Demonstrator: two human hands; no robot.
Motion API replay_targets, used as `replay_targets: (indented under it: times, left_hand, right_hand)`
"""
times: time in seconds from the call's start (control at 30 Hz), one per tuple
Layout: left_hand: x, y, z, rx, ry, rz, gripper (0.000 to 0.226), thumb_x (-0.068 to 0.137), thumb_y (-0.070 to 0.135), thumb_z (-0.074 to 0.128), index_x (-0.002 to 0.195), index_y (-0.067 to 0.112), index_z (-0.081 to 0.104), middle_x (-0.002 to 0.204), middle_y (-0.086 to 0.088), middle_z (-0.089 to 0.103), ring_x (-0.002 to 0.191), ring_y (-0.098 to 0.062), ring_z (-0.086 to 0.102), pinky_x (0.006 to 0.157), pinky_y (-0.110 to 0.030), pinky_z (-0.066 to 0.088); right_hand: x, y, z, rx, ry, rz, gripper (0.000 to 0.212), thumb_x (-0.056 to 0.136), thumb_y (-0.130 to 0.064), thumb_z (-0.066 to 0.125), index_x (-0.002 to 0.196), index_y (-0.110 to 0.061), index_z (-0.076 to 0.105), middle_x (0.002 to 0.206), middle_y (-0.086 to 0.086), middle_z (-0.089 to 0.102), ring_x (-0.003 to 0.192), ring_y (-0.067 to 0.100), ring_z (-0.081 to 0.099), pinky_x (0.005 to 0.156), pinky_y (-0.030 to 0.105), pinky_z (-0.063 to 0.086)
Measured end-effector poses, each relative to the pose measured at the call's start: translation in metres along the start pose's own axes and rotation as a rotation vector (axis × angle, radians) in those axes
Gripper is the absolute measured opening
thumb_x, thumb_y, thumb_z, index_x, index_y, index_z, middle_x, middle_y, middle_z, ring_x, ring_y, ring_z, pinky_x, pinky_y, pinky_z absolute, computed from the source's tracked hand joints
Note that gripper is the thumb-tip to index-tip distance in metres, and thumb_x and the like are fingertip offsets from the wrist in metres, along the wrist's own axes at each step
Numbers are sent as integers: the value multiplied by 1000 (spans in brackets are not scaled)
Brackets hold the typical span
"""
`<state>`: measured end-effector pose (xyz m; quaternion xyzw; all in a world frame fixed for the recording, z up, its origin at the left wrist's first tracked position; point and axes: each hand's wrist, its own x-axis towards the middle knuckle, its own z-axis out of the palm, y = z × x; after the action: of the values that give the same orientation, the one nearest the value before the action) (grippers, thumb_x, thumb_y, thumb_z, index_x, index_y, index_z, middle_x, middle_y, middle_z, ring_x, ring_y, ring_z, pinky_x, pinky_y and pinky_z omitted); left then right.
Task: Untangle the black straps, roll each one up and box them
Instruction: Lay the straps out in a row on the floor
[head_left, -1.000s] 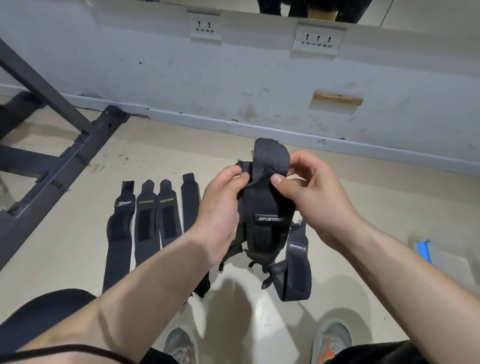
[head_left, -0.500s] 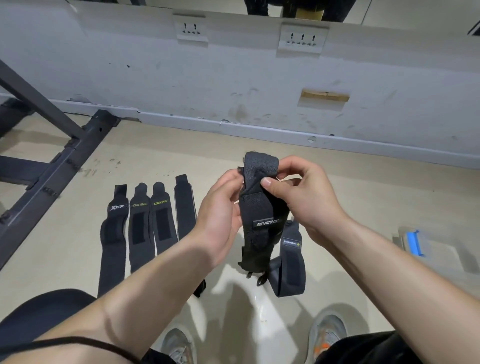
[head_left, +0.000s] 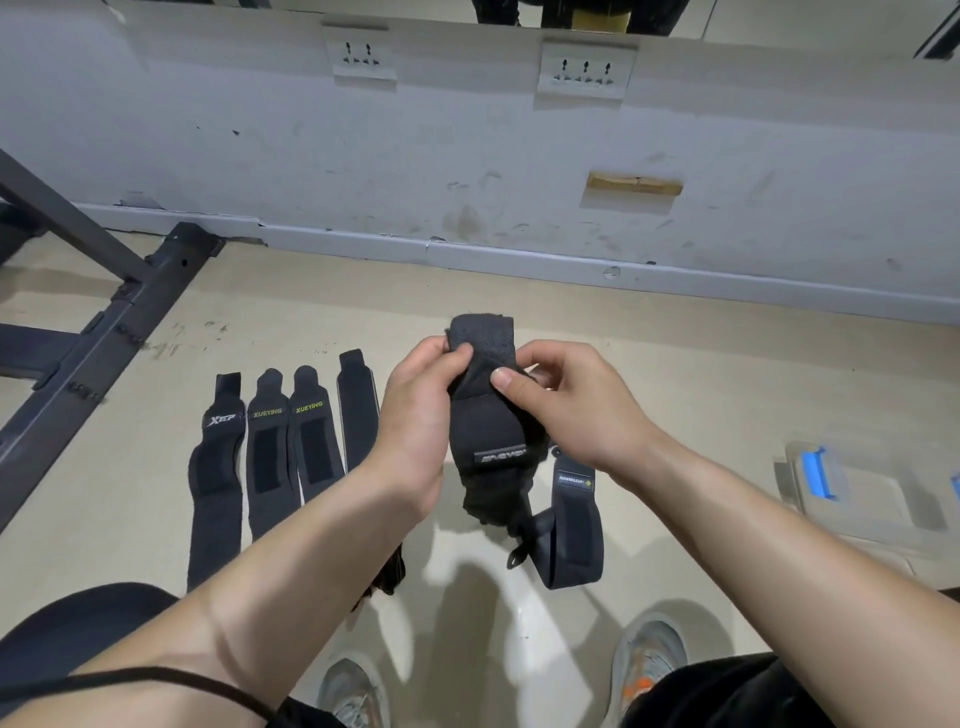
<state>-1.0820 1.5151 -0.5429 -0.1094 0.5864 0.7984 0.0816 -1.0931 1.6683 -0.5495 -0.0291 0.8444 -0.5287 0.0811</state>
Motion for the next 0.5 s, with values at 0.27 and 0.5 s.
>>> replay_targets:
  times: [0.27,0.5]
  left_hand:
    - [11,6,-7,47,71,79,14,105,16,54,99,10,66,92,-6,77,78,-26,70,80,-44,60]
    - [21,6,-13,-32,154,32,29,110,20,44,108,1,65,93,-9,77,72,-19,71,70,-35,60]
  right_hand:
    - [-7,3,13,120,-108,39,42,80,-63,61,89,-22,68,89,16,72,72,25,64,81,55,54]
    - [-8,7,24,265,-199,61,16,100,-27,62,100,-12,68,88,2,74,81,15,68,80,40,53]
